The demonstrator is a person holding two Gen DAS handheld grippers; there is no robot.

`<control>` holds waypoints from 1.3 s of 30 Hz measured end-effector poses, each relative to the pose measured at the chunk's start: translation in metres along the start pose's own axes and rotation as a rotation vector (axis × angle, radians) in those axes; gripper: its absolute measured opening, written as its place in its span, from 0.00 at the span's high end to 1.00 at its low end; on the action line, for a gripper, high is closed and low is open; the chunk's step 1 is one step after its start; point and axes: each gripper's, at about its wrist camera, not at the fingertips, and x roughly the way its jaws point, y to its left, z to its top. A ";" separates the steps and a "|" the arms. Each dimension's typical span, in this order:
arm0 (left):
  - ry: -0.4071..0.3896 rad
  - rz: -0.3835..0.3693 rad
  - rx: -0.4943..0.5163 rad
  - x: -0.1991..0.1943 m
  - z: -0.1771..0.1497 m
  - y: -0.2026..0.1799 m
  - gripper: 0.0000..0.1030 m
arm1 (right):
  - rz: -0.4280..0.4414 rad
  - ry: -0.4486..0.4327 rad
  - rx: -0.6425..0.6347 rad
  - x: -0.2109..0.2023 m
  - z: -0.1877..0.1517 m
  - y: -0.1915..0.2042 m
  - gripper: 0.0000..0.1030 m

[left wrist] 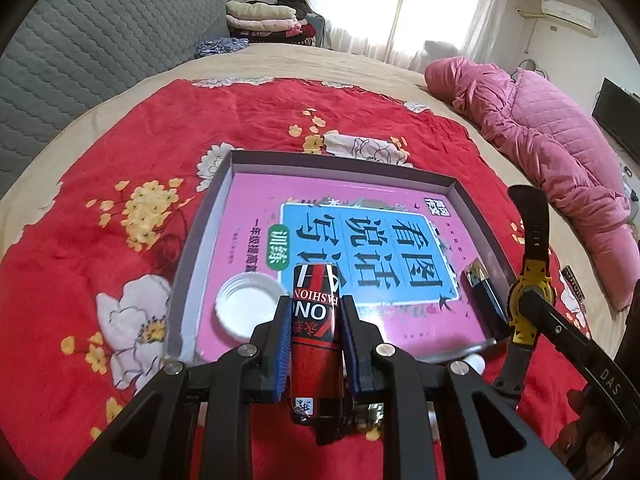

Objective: Organize rigid objects
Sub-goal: 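Lower the red can into the box with the left tool while the right tool lowers the yellow watch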

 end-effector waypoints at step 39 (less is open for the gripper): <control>0.073 0.018 0.077 0.055 0.003 -0.022 0.78 | -0.189 0.056 -0.222 0.075 0.010 0.023 0.83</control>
